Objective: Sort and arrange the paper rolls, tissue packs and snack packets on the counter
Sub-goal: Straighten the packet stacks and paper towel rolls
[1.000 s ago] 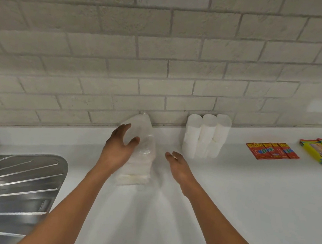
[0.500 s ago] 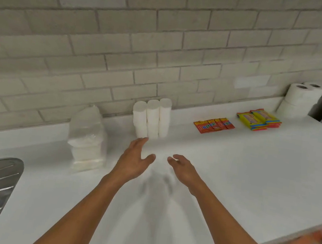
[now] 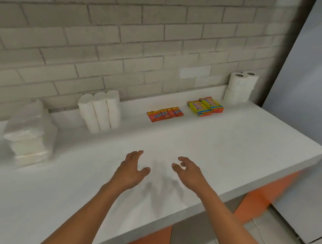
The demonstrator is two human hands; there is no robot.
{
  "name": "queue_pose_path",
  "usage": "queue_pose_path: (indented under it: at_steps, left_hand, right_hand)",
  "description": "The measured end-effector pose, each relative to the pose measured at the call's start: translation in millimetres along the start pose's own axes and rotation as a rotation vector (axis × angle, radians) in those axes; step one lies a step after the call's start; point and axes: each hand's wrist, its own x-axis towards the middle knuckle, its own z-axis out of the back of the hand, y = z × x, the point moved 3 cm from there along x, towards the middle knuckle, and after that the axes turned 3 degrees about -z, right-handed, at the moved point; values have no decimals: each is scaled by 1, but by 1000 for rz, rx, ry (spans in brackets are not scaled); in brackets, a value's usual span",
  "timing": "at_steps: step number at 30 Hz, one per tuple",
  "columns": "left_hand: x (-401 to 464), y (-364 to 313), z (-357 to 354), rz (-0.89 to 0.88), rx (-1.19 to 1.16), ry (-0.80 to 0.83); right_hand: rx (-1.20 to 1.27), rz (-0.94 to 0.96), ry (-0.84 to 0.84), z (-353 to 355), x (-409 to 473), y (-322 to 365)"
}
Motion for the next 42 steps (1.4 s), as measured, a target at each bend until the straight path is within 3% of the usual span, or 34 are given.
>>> queue_pose_path:
  at_steps: [9,19,42]
  left_hand:
    - [45,-31,-53,6,1,62]
    - [147,-45,-88,48,1,43]
    - [305,-6,-72,334,129,-70]
  right_hand:
    - [-71,-7,-44,57,26,-41]
    - [-213,32,19,87,138,-38]
    - [-526,263,208,66,369,25]
